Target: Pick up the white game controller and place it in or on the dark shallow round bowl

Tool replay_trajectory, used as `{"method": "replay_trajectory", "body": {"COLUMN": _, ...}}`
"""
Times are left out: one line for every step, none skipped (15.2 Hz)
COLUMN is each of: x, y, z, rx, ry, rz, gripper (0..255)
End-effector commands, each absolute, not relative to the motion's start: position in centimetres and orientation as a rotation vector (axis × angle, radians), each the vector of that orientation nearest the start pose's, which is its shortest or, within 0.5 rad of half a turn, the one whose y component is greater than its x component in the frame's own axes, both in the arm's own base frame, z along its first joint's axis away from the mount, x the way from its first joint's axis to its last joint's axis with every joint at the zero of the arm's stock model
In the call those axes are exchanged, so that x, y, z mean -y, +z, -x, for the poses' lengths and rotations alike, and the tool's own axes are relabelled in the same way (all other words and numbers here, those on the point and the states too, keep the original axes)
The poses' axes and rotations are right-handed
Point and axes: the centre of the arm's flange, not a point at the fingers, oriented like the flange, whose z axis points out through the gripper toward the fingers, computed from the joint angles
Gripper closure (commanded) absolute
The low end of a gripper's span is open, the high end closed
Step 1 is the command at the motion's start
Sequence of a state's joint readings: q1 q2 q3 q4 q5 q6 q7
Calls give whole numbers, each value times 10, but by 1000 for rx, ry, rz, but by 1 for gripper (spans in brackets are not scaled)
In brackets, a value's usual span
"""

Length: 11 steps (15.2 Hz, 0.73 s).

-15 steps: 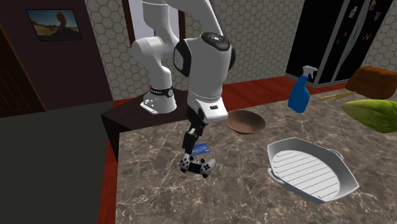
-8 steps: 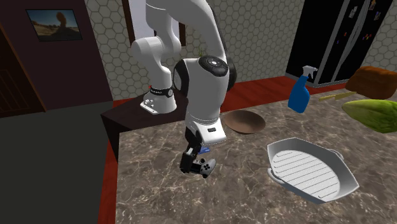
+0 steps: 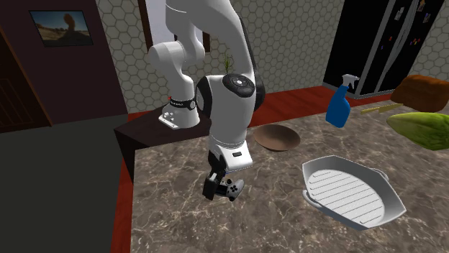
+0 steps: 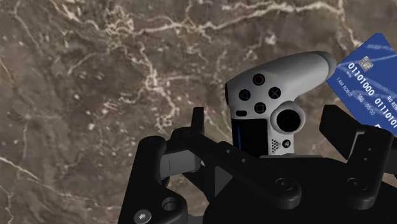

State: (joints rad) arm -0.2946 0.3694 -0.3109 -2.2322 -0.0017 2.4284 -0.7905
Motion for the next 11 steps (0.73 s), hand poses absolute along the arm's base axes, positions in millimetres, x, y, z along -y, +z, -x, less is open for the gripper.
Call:
{"method": "replay_trajectory", "body": {"x": 305, "y": 199, "z": -433, "rx": 307, "ry": 300, "rz": 3099, "gripper": 0}}
{"method": "replay_trajectory", "body": {"x": 305, "y": 199, "z": -433, "rx": 307, "ry": 300, "rz": 3099, "gripper": 0}}
{"method": "replay_trajectory", "body": {"x": 305, "y": 200, "z": -433, "rx": 307, "ry": 300, "rz": 3099, "gripper": 0}}
{"method": "replay_trajectory", "body": {"x": 305, "y": 200, "z": -433, "rx": 307, "ry": 300, "rz": 3099, "gripper": 255}}
{"method": "replay_trajectory", "body": {"x": 305, "y": 200, "z": -433, "rx": 307, "ry": 300, "rz": 3099, "gripper": 255}}
{"method": "replay_trajectory", "body": {"x": 305, "y": 200, "z": -433, "rx": 307, "ry": 300, "rz": 3099, "gripper": 255}}
{"method": "replay_trajectory", "body": {"x": 305, "y": 200, "z": -433, "rx": 307, "ry": 300, "rz": 3099, "gripper": 255}}
{"method": "replay_trajectory", "body": {"x": 305, "y": 200, "z": -433, "rx": 307, "ry": 300, "rz": 3099, "gripper": 255}}
{"method": "replay_trajectory", "body": {"x": 305, "y": 200, "z": -433, "rx": 307, "ry": 300, "rz": 3099, "gripper": 255}}
{"method": "replay_trajectory", "body": {"x": 305, "y": 200, "z": -433, "rx": 307, "ry": 300, "rz": 3099, "gripper": 255}}
{"method": "replay_trajectory", "body": {"x": 305, "y": 200, "z": -433, "rx": 307, "ry": 300, "rz": 3099, "gripper": 255}}
